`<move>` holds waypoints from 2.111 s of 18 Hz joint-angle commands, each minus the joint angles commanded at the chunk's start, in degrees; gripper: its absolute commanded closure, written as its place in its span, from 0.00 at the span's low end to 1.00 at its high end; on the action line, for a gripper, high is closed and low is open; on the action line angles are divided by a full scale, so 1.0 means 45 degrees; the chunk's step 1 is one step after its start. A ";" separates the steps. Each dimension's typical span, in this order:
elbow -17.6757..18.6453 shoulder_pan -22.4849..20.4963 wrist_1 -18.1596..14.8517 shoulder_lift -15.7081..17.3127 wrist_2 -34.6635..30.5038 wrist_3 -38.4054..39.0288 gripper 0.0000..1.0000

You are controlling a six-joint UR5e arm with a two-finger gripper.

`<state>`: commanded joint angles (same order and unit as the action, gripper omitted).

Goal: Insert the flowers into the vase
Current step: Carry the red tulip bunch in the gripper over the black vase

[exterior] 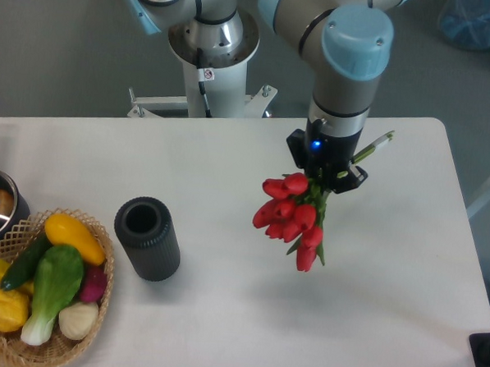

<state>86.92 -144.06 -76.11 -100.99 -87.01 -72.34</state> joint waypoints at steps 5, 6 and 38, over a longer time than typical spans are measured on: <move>-0.0058 0.0275 -0.0430 0.0704 0.1268 0.0079 1.00; -0.0020 0.0275 -0.0449 0.0743 0.1309 0.0059 1.00; 0.0665 0.0180 0.4782 0.0373 0.8490 0.3768 1.00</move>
<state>89.92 -143.25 -54.59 -99.32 -48.81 -55.38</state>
